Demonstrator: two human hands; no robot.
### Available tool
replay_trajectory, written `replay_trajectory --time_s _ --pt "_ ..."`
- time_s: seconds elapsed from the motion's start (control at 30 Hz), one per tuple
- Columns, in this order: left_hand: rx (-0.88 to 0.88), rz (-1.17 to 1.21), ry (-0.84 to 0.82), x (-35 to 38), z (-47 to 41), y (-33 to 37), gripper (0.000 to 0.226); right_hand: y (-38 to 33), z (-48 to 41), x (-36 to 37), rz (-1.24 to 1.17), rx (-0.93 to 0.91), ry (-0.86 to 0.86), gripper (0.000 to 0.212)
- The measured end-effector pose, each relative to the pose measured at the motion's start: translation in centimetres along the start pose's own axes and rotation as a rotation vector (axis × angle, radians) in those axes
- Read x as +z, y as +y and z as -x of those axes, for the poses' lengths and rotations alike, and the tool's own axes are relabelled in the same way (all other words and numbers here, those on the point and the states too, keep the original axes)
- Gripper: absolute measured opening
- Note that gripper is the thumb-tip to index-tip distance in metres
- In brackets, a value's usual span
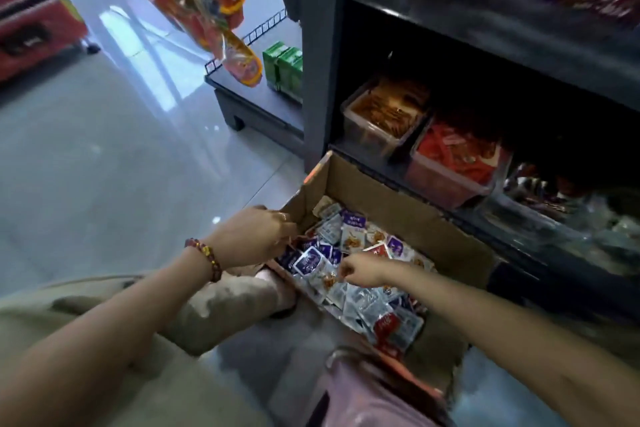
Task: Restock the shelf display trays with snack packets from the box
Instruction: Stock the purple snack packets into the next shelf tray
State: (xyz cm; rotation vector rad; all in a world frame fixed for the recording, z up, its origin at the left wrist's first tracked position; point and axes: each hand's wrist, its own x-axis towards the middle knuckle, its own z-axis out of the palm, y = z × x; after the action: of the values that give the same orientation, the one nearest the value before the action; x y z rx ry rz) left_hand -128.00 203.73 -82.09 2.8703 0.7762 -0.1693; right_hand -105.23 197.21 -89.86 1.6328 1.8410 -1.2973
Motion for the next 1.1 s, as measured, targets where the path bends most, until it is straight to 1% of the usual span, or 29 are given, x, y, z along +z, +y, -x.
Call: replay_trajectory --time_s 0.07,0.13,0.23,0.3,0.37,0.4,0.47,0.53,0.6,0.63,0.73,0.8,0.87,0.9,0.97,1.03,1.1 --pt "-0.043 0.041 0.043 0.6 0.6 -0.4 0.037 0.4 -1.7 2.4 -0.011 0.022 0.004 0.045" --pt "-0.054 0.076 0.096 1.2 1.3 -0.6 0.034 0.2 -3.0 4.0 0.067 0.063 0.01 0.052" --pt "-0.04 0.121 0.104 1.7 1.8 -0.5 0.033 -0.7 -4.5 4.9 0.148 0.126 0.02 0.061" --pt "-0.028 0.122 0.117 1.8 1.8 -0.5 0.029 -0.7 -5.9 5.0 0.087 0.167 0.043 0.061" --pt "-0.003 0.141 0.118 1.6 1.6 -0.6 0.026 -0.4 -7.9 5.6 -0.011 0.211 0.054 0.053" --pt "0.004 0.152 0.118 1.6 1.6 -0.7 0.025 -0.4 -8.7 6.2 -0.083 0.244 0.079 0.05" --pt "0.009 0.157 0.127 1.6 1.5 -0.7 0.024 0.0 -9.7 7.0 -0.234 0.299 0.177 0.052" --pt "0.009 0.154 0.119 1.9 1.6 -0.7 0.026 1.0 -9.9 7.5 -0.365 0.253 0.253 0.042" --pt "-0.007 0.139 0.083 2.6 1.7 -0.6 0.031 1.9 -9.1 6.7 -0.435 0.168 0.268 0.028" --pt "-0.016 0.157 0.069 2.9 1.7 -0.5 0.033 2.1 -8.3 5.9 -0.478 0.123 0.295 0.025" --pt "-0.075 0.333 0.047 3.5 1.6 0.3 0.038 1.7 -4.9 2.7 -0.772 0.038 0.484 0.03" --pt "-0.145 0.496 -0.013 4.3 1.5 1.0 0.041 0.9 -2.5 0.6 -0.992 -0.033 0.549 0.03" --pt "-0.211 0.63 -0.059 5.1 1.2 1.6 0.036 0.3 -0.5 -0.7 -1.118 -0.162 0.538 0.035" --pt "-0.234 0.697 -0.052 5.2 1.0 2.0 0.044 -0.2 0.5 -1.1 -1.165 -0.229 0.507 0.04" --pt "-0.268 0.844 0.006 5.2 0.4 2.9 0.057 -1.1 1.8 -1.2 -1.23 -0.324 0.416 0.041" --pt "-0.319 0.995 0.098 4.7 -0.1 3.6 0.053 -1.6 2.6 -1.1 -1.244 -0.39 0.329 0.038" --pt "-0.38 1.059 0.189 4.4 -0.2 4.0 0.049 -1.3 2.7 -1.0 -1.263 -0.412 0.235 0.036"
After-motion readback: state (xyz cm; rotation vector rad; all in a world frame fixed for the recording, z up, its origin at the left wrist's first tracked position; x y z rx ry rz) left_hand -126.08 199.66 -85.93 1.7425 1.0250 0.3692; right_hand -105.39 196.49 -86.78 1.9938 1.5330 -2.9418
